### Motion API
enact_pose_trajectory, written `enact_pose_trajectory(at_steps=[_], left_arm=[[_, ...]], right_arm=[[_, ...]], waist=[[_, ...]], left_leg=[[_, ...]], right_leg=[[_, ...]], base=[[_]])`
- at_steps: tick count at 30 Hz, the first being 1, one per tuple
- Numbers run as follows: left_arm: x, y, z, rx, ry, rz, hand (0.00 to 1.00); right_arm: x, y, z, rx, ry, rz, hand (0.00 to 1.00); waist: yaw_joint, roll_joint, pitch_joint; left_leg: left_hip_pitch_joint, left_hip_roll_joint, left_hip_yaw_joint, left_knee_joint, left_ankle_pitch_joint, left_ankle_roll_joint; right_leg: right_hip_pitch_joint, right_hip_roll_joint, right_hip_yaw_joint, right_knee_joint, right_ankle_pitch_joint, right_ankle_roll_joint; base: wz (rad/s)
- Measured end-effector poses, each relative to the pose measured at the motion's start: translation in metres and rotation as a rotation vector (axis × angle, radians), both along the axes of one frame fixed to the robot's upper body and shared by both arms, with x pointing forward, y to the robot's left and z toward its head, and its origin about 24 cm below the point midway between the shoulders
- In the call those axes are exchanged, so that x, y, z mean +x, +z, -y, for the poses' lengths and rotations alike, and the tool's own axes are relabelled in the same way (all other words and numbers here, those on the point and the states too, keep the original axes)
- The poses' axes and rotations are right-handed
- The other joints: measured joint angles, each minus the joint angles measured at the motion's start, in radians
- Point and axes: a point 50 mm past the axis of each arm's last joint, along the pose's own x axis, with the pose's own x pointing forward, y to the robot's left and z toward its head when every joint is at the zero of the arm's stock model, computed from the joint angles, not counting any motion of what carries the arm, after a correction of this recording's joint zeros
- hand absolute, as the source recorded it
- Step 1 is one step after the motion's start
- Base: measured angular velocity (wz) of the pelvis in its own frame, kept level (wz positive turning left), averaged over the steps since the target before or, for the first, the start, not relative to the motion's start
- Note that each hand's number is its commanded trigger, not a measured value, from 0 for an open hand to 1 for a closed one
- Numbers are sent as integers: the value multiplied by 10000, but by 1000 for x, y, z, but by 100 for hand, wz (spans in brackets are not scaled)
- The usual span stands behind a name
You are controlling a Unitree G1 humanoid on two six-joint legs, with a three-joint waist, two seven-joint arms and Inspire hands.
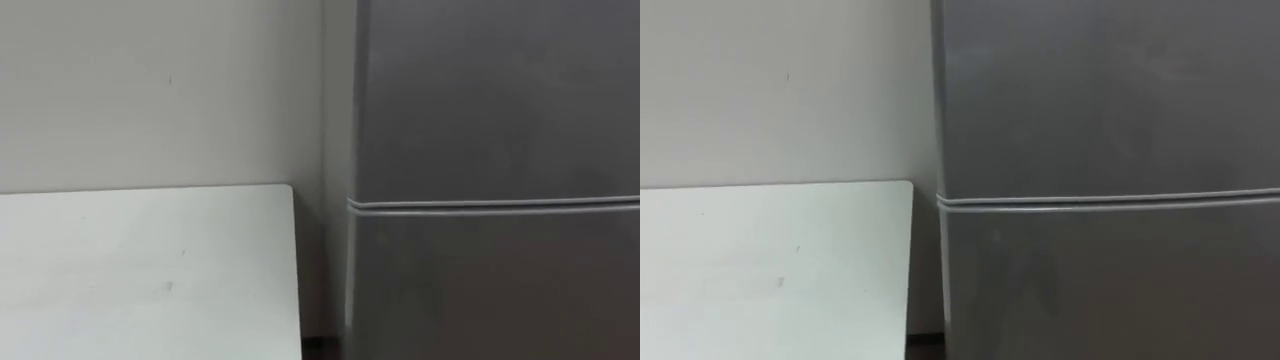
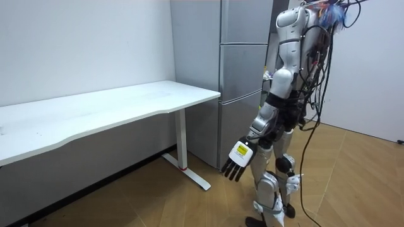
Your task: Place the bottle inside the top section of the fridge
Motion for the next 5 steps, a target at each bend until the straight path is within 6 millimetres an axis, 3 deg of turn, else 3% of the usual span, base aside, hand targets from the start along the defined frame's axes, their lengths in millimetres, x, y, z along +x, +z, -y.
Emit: enact_pose_trajectory(at_steps=[5], left_arm=[[2,0,0,73,-62,41,0]], right_arm=[[6,-1,-6,598,810,156,0]], waist=[[35,-29,33]], left_leg=[[5,-13,-43,-11,-16,-5]], right_leg=[[103,-1,-61,-136,-9,14]], base=[[5]])
